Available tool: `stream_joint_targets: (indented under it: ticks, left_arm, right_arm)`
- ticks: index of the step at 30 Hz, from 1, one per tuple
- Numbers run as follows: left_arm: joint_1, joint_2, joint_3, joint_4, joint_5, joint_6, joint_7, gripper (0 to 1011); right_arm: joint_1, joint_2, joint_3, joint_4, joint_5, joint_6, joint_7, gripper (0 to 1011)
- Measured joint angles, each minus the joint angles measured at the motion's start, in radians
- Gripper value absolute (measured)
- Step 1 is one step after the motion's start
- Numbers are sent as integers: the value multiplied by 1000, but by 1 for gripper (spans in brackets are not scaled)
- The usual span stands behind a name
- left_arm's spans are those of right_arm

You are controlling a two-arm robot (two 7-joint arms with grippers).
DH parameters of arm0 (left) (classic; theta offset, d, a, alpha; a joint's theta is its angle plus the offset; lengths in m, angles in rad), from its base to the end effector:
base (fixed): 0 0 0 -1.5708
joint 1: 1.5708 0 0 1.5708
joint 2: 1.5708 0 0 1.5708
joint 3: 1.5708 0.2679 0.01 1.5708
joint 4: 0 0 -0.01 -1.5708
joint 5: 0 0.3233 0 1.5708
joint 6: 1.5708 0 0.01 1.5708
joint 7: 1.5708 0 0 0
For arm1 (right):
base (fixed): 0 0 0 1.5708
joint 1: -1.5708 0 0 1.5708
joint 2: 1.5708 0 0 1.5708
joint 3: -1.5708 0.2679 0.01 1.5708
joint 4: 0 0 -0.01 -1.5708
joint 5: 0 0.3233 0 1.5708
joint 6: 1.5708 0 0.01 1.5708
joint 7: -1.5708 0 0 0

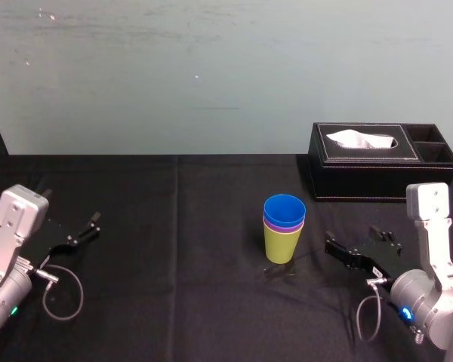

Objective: Stack the three plastic cups sequentially using one hand.

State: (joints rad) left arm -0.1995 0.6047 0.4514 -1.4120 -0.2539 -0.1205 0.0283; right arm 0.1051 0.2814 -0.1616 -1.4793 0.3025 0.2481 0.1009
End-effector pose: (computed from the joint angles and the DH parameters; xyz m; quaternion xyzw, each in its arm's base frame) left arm 0.3682 0.0663 -0.2872 0.1415 -0.1325 0.5799 0.7913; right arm 0.3670 -0.0329 -0.2768 -0.0958 0.0992 -0.6150 0.7763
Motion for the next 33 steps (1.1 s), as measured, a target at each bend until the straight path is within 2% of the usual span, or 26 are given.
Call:
stream_joint_targets:
  ticks: [33]
  left_arm:
    - [0, 0, 0, 0, 0, 0, 0, 1000]
  right_arm:
    - [0, 0, 0, 0, 0, 0, 0, 1004]
